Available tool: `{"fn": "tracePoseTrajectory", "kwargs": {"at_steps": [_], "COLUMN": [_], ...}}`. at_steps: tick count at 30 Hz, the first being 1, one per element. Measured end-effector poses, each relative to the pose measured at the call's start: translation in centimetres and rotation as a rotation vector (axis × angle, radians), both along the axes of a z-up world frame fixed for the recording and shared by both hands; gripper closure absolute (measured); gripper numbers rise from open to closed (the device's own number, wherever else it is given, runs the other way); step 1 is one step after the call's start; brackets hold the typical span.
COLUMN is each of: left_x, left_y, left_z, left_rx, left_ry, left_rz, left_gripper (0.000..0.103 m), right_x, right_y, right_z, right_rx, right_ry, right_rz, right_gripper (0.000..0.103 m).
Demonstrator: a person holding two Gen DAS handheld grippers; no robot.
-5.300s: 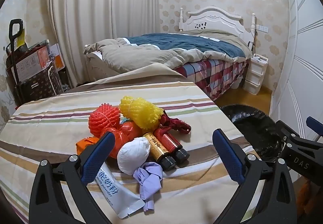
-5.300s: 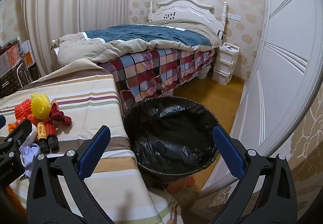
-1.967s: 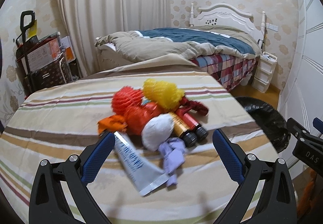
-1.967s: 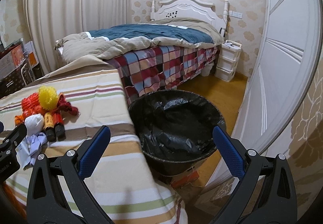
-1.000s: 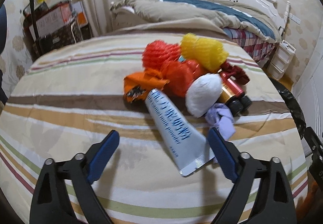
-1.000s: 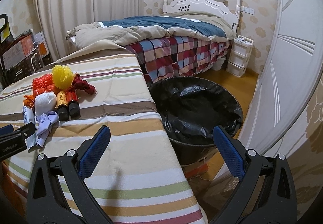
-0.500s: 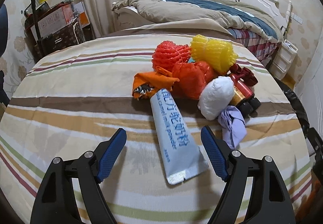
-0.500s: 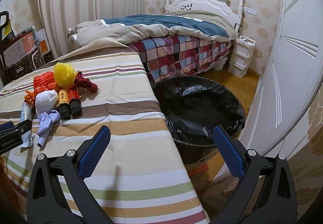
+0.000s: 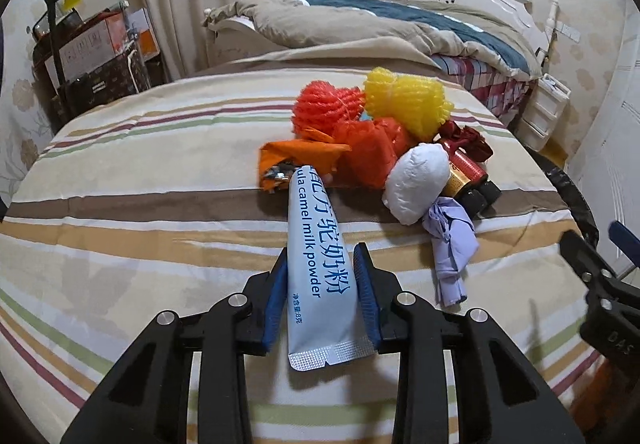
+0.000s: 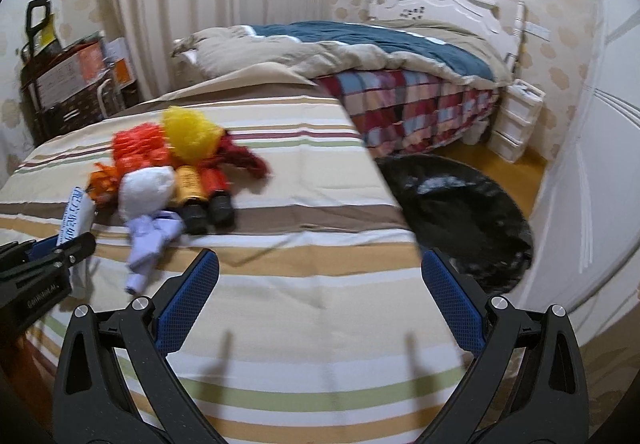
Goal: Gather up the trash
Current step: 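Grasp the lavender cloth with the right gripper while the left gripper holds the tube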
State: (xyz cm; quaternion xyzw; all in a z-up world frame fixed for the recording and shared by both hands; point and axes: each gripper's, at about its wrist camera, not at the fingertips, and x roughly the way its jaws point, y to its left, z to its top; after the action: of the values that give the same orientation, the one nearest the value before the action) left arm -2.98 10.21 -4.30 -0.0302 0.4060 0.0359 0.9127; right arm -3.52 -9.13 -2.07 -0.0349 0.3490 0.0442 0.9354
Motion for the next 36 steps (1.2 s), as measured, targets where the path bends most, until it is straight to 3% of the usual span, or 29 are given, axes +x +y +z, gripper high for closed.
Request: {"fn": "tracePoseTrajectory", "kwargs": {"at_steps": [2,6,12,18,21,24,36], "left_x": [-0.3,-1.0,-1.3,-1.6,-1.8,-1.9,-1.8], "left_y": [0.5,1.6,3.8,4.5,4.3,4.0,1.8], "left_z": [0.4,0.8,0.6,0.5,0.5,0.4,0.9], "left_rx": [0.005,0.029,0.028,0.023,0.032,0.023,-0.003], "left_ry": [-0.015,-0.041,-0.047,-0.063,-0.073,-0.075,-0.098], "left_rz": [0.007,0.026,0.074,0.088,0.082,0.072,0.012], "left_gripper": [0.069,0.069,0.069,0.069,0.069,0.069,0.069], "right_x": [0.0,0.2,0.5,1.0,0.9,0.7,-1.1], "right_y": [1.5,4.3,7.4,9.6,10.4,10.2,6.6], "right_z": [0.0,-0.2,0.2,-0.6,-1.4,-1.6,-0.5], "right_rx": [-0.004,0.002,0.010,0.020,-0.003,0.011,0.037], "right_ry": [0.010,0.044,0.054,0.107,0.135,0.143,0.095], "right_rz": [0.042,0.119,0.183,0.242,0.263,0.266,0.230], "right_gripper": [0.007,0.021,0.026,0.052,0.070,0.075,0.079]}}
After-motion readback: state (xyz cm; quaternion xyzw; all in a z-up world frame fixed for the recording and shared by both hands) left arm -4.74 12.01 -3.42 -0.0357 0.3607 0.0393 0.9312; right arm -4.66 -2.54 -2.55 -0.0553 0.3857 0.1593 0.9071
